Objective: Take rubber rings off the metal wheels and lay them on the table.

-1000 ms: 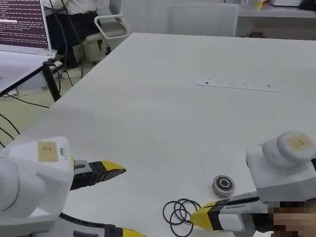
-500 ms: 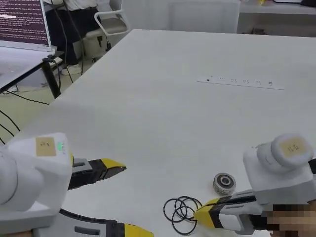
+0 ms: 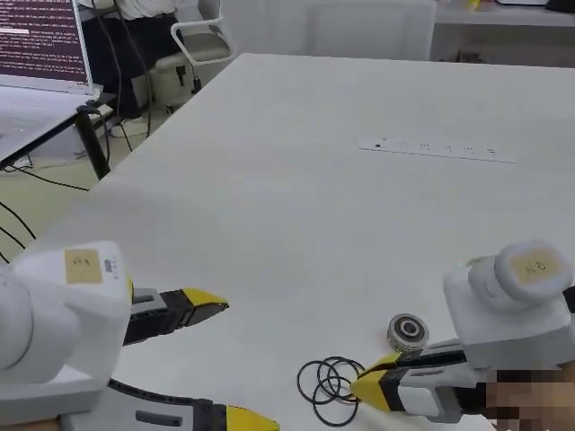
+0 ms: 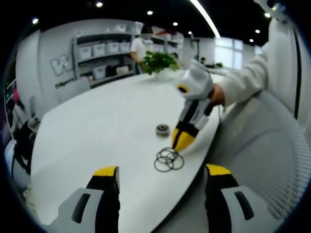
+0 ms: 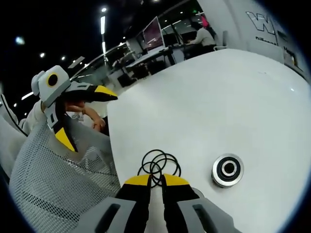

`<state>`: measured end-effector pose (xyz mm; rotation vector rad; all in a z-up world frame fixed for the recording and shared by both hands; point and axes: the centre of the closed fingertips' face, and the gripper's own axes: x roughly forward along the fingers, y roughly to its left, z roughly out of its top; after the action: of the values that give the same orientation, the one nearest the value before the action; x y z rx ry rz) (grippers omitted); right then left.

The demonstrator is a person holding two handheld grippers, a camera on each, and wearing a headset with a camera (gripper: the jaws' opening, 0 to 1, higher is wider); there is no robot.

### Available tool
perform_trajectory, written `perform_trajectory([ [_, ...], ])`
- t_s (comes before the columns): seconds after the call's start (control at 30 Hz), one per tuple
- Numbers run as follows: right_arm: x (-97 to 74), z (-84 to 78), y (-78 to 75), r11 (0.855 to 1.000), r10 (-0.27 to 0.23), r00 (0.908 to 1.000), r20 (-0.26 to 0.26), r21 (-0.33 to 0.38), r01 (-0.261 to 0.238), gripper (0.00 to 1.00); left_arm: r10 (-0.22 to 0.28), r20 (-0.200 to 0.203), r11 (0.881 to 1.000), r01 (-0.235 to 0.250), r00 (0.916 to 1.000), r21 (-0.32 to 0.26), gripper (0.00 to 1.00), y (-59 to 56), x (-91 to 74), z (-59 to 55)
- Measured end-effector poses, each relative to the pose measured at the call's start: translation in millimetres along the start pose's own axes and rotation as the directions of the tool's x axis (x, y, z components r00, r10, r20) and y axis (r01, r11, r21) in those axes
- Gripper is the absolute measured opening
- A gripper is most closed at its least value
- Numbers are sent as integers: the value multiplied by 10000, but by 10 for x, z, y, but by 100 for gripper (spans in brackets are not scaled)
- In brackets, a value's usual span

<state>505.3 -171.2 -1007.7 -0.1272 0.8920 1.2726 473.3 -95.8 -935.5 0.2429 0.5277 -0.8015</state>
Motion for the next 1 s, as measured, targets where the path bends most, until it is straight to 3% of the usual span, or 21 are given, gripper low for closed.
perform_trajectory([
  [0.33,-47,74,51,9969,-98,9999,48,-784,101,13,-14,27,10000,14,10000,2,72,-10,1,7],
  [0.73,-156,221,163,9784,-142,9997,217,-2061,184,37,-67,36,10000,66,10000,33,73,-26,2,10],
  [1.0,-314,342,198,9708,-271,9975,659,-2362,420,57,-87,21,9999,87,10000,88,73,-37,2,14],
])
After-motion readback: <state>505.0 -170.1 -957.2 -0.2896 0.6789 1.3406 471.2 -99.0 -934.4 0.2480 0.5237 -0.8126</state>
